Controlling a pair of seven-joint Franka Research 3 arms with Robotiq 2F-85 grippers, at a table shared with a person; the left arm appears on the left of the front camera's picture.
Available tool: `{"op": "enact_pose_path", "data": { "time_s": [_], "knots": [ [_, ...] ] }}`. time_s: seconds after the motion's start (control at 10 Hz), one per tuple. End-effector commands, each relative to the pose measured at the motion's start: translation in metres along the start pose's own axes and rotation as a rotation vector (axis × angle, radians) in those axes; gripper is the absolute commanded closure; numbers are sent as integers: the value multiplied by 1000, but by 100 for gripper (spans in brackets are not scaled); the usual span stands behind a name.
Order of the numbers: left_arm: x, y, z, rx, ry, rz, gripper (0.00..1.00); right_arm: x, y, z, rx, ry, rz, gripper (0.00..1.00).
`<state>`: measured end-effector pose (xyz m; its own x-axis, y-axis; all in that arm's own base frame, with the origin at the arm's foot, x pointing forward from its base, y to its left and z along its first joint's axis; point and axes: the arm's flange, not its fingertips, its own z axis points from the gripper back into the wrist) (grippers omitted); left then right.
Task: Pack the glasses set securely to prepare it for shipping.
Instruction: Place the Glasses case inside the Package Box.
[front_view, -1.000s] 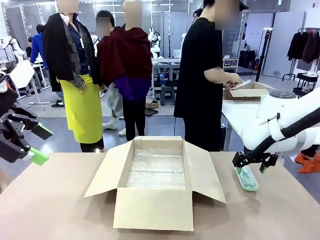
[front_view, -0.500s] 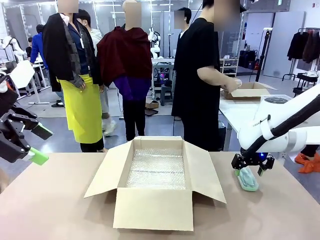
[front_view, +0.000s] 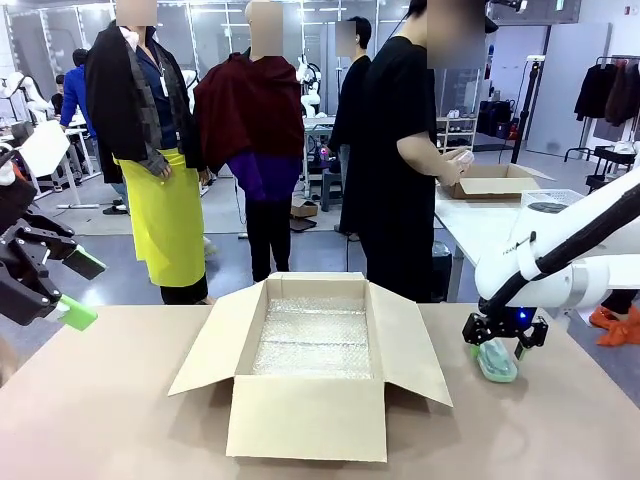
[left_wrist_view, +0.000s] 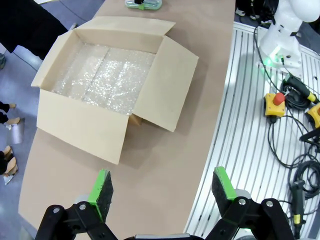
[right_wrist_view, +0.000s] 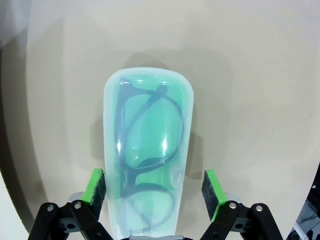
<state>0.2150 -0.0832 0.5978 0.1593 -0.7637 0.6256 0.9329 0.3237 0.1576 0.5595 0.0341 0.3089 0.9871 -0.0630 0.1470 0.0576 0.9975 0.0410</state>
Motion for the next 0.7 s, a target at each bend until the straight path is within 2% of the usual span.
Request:
{"op": "enact_pose_path", "data": {
  "time_s": [0.0, 0.1, 0.2, 0.3, 0.4, 0.5, 0.6],
  "knots": [
    [0, 0, 1, -4, -5, -16, 0, 5, 4, 1, -5, 5, -24, 15],
    [0, 0, 1, -4, -5, -16, 0, 5, 5, 0, -14, 7, -22, 28],
    [0, 0, 1, -4, -5, -16, 0, 5, 4, -1, -12, 12, -23, 30],
    [0, 0, 1, -4, -5, -16, 0, 5, 4, -1, -13, 14, -24, 43],
    [0, 0, 1, -4, -5, -16, 0, 4, 4, -1, -15, 15, -20, 46],
    [0, 0, 1, -4, -5, -16, 0, 4, 4, 2, -14, 17, -16, 58],
    [0, 0, 1, -4, -5, -16, 0, 4, 5, 4, -18, 19, -17, 61]
  ]
}}
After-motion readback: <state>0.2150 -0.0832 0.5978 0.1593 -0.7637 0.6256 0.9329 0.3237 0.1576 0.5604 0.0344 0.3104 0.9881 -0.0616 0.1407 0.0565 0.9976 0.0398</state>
